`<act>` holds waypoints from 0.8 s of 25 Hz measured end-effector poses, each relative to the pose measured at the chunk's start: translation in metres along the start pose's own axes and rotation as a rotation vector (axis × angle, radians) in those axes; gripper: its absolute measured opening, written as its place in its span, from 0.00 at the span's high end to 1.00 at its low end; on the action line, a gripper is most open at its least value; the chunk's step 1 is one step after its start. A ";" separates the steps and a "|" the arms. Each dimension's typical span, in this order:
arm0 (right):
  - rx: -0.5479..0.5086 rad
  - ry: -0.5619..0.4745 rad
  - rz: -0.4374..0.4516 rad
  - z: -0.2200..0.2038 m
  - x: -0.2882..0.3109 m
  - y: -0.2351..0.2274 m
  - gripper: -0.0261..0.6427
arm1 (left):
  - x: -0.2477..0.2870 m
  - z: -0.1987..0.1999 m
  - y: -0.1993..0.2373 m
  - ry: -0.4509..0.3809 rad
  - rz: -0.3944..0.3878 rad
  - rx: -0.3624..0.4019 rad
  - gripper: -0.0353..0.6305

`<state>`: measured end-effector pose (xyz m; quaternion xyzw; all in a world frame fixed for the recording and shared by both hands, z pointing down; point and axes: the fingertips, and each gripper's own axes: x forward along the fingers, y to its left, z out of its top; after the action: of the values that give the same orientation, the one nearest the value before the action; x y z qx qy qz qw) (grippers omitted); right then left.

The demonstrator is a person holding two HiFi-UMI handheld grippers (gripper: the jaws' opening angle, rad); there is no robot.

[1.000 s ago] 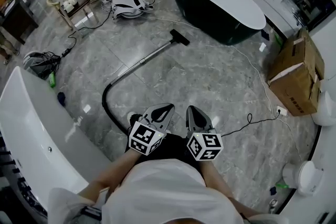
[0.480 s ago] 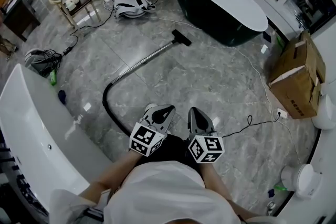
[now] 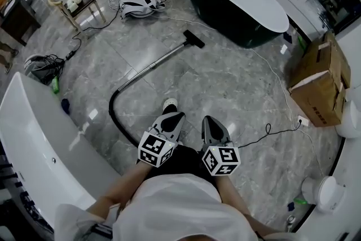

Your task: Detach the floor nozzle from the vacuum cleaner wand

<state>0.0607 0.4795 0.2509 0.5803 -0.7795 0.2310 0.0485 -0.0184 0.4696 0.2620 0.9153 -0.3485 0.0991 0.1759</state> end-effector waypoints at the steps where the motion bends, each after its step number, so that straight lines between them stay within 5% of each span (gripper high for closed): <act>1: -0.002 -0.004 -0.002 0.003 0.003 -0.002 0.94 | 0.004 0.002 0.003 -0.002 0.002 0.000 0.93; 20: 0.018 -0.054 0.007 0.074 0.092 -0.037 0.94 | 0.093 0.065 0.066 0.003 -0.055 0.010 0.93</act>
<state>0.0798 0.3594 0.2285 0.5841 -0.7803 0.2223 0.0212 0.0101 0.3422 0.2473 0.9253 -0.3223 0.0972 0.1747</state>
